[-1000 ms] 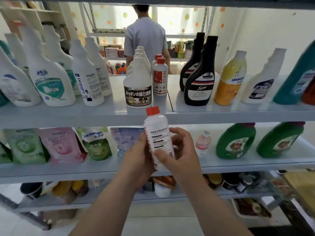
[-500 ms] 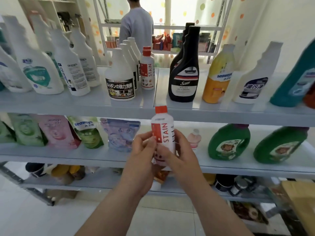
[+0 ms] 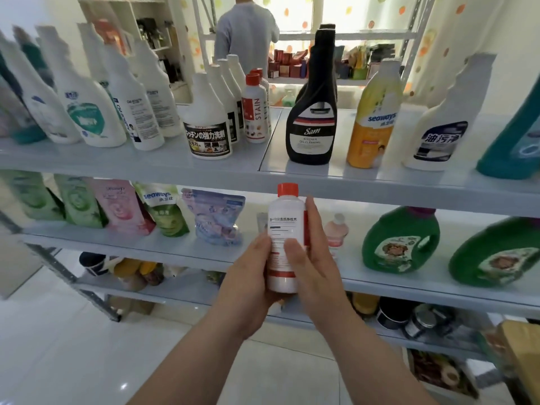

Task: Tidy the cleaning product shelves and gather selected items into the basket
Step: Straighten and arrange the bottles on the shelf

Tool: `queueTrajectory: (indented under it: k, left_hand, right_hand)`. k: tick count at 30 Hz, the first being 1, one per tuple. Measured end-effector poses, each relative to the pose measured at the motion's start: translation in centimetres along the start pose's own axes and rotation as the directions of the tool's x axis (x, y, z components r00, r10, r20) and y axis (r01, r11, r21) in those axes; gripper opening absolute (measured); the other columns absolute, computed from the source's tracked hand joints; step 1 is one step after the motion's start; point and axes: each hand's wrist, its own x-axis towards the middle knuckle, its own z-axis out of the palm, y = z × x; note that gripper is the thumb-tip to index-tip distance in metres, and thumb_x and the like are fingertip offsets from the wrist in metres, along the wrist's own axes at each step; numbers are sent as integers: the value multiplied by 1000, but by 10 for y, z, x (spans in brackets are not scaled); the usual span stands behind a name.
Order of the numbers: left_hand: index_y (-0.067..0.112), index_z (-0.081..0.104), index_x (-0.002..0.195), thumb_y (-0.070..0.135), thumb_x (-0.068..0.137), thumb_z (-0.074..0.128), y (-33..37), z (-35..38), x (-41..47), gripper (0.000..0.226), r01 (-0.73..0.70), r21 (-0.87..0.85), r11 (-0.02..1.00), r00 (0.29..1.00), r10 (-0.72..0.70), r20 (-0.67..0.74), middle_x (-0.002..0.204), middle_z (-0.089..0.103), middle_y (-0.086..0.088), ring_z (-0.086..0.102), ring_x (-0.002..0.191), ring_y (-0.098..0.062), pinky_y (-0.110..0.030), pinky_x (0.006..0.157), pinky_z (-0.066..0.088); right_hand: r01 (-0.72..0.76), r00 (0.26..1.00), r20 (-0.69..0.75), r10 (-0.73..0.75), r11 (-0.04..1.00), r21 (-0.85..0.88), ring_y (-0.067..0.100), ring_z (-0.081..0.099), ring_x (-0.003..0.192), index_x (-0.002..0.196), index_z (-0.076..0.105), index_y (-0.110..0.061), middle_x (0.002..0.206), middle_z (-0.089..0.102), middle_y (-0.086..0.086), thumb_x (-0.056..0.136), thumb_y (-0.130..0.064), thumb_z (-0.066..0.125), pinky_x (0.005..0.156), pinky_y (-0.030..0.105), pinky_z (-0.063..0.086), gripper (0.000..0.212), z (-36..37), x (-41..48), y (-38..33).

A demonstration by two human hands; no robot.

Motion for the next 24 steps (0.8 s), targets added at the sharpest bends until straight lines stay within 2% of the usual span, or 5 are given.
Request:
queueTrajectory:
  k: [5,9,12,17,24]
  left_hand:
    - [43,71,124,2,105,45,-4,-13,-4,52,-97,155,983,994,103,-28,113,75,-3,75,98,-31,-45,77,63]
    - [30,68,124,12,98,60,-7,-23,-2,33,-38,148,988,999,40,-8,105,75,-9,76,94,-27,-37,73,62]
    - [8,65,120,35,79,66,-3,-33,2,49,163,-22,986,985,-161,68,99,77,-13,74,76,-20,-28,58,59]
    - [12,69,117,62,59,70,7,-51,12,76,323,10,946,942,-322,93,80,72,-15,65,54,-21,-26,42,52]
    - [14,54,132,48,67,76,19,-82,22,76,290,-84,953,956,-285,72,113,73,-19,77,81,-30,-37,51,60]
  right_hand:
    - [-179,965,-100,242,888,424,15,73,109,119,66,-63,126,72,-13,99,-43,56,80,37,63,30,-13,7,6]
    - [-252,939,-20,343,726,640,30,75,104,134,63,-42,124,74,7,78,-42,70,77,46,62,56,-12,9,13]
    - [-284,938,11,347,748,599,25,77,94,135,61,-32,119,76,11,75,-37,70,72,38,62,61,-2,13,17]
    - [-374,900,-9,437,780,501,19,74,94,138,62,-29,119,75,9,93,-45,62,79,35,58,47,22,20,33]
    - [-367,911,-96,402,893,260,21,74,107,134,61,-50,125,73,-8,103,-33,53,87,41,62,36,48,38,43]
